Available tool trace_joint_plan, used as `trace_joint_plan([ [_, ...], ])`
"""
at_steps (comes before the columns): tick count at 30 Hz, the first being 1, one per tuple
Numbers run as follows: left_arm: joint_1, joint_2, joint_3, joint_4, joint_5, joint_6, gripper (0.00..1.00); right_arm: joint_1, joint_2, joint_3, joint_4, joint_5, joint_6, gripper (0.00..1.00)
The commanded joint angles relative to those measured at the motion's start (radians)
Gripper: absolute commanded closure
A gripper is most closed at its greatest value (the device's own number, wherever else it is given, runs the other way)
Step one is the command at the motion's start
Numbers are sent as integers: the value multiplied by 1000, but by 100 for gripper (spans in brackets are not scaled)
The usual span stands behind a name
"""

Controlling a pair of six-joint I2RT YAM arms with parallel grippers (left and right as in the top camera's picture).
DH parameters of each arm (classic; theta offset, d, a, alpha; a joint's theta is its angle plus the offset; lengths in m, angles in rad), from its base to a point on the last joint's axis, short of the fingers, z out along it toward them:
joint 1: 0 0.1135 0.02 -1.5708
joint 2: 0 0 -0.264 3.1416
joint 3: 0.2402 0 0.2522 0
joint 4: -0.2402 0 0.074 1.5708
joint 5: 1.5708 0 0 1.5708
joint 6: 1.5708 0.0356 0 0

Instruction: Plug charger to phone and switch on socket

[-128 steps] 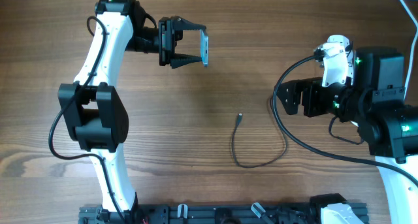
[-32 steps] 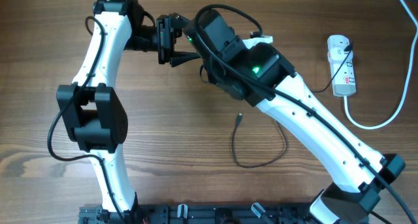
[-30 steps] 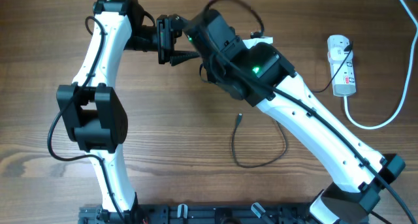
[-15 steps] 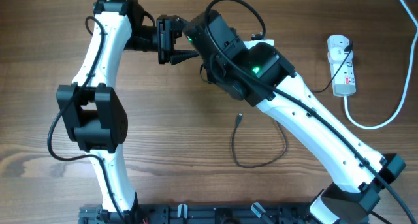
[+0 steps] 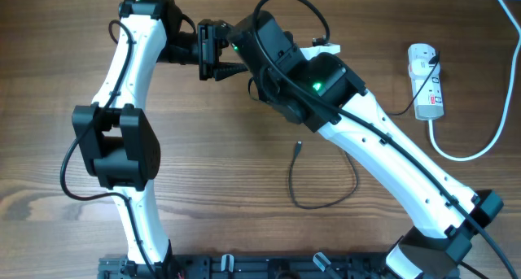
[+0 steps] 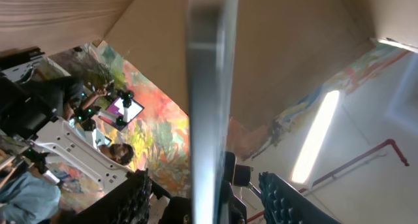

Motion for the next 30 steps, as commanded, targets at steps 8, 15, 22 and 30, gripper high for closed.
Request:
trace_joint_plan([
  [8, -17, -39, 23, 0, 18, -13, 45, 4, 13, 7, 8, 25, -21, 95],
  [15, -17, -39, 23, -1, 18, -13, 68, 4, 13, 7, 4, 24, -22, 96],
  [22, -17, -39, 23, -1, 18, -13, 91, 6, 13, 7, 16, 9, -22, 96],
  [30, -16, -39, 23, 63, 15, -13, 96, 4, 12, 7, 16, 29, -80, 58],
])
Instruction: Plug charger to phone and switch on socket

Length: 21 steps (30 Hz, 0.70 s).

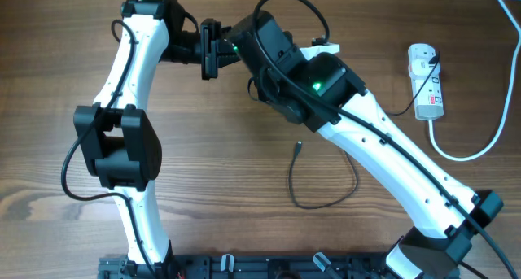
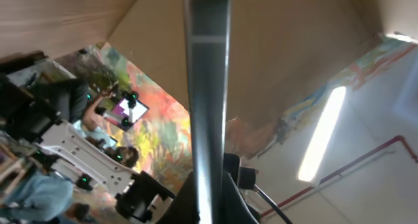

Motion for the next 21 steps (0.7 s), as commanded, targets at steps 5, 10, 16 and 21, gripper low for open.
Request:
trace_joint_plan([
  [5, 7, -37, 18, 153, -79, -2, 96, -20, -30, 8, -11, 24, -235, 2],
  [10, 92, -37, 18, 174, -417, 9, 96, -140, -172, 8, -75, -70, -808, 0],
  [16, 106, -37, 18, 175, -693, 10, 96, -254, -161, 8, -470, -92, -1140, 0],
  [21, 98, -37, 18, 221, -948, 61, 96, -256, -69, 8, -471, -354, -1499, 1],
])
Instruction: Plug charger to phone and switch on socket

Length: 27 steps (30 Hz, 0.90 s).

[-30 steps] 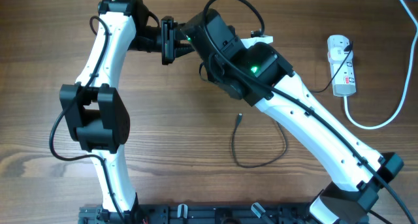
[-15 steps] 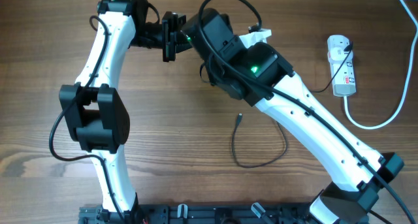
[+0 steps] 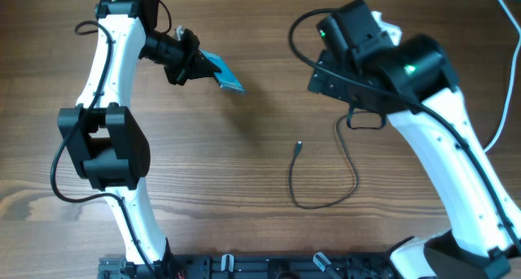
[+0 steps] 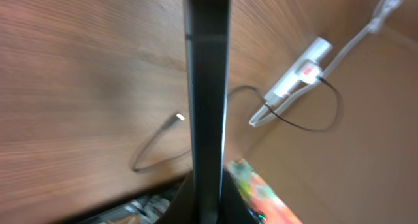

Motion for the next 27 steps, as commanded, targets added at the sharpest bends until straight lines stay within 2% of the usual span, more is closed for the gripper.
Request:
trace_joint_plan([
  [1, -5, -37, 18, 26, -235, 56, 96, -2, 68, 2, 17, -223, -285, 1],
  [4, -5, -37, 18, 18, -419, 56, 96, -1, 148, 2, 2, -275, -302, 0],
  [8, -8, -37, 18, 37, -390, 135, 96, -2, 212, -8, -24, -290, -277, 0],
  [10, -7, -37, 18, 44, -239, 286, 96, -2, 197, -24, -38, -282, -224, 1],
  [13, -7, -37, 18, 44, -89, 420, 96, 8, 128, -24, -87, -250, -219, 0],
  [15, -7, -37, 18, 44, 69, 581, 96, 16, 29, -63, -87, -229, -235, 0],
  [17, -7, -39, 18, 45, 209, 673, 96, 15, -71, -166, -84, -194, -233, 0],
  [20, -7, -39, 18, 59, 226, 685, 96, 16, -162, -402, 68, -198, -165, 0],
  [23, -7, -61, 18, 21, 226, 692, 96, 15, -161, -649, 268, -300, -148, 0],
  [27, -7, -141, 18, -6, 202, 737, 96, 16, -161, -846, 506, -408, -108, 0],
])
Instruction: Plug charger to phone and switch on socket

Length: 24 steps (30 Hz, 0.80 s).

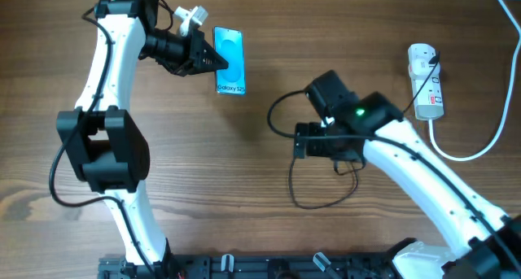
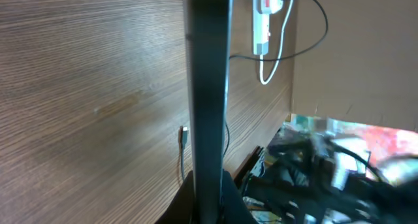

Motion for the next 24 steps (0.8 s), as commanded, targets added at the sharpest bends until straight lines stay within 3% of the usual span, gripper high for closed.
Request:
trace_joint_plan([
  [1, -3, -124, 18, -4, 16, 48, 96, 3, -5, -95, 98, -85, 83, 0],
  [4, -12, -123, 6, 9, -194, -65, 96, 3, 0, -161, 205, -77, 105, 1],
  [6, -40, -120, -3, 20, -229, -68, 96, 3, 33, -179, 243, -71, 135, 15],
  [9, -95, -119, -25, 51, -254, -90, 96, 3, 113, -183, 255, -70, 135, 19],
  [12, -148, -117, -28, 119, -479, -278, 96, 5, 177, -183, 267, -88, 139, 27],
  [15, -155, -116, -28, 131, -489, -278, 96, 6, 218, -184, 280, -104, 143, 37],
  [19, -154, -114, -28, 130, -653, -373, 96, 11, 256, -184, 307, -100, 193, 50],
  [24, -154, -108, -28, 134, -703, -426, 96, 42, 257, -184, 381, -24, 254, 54],
])
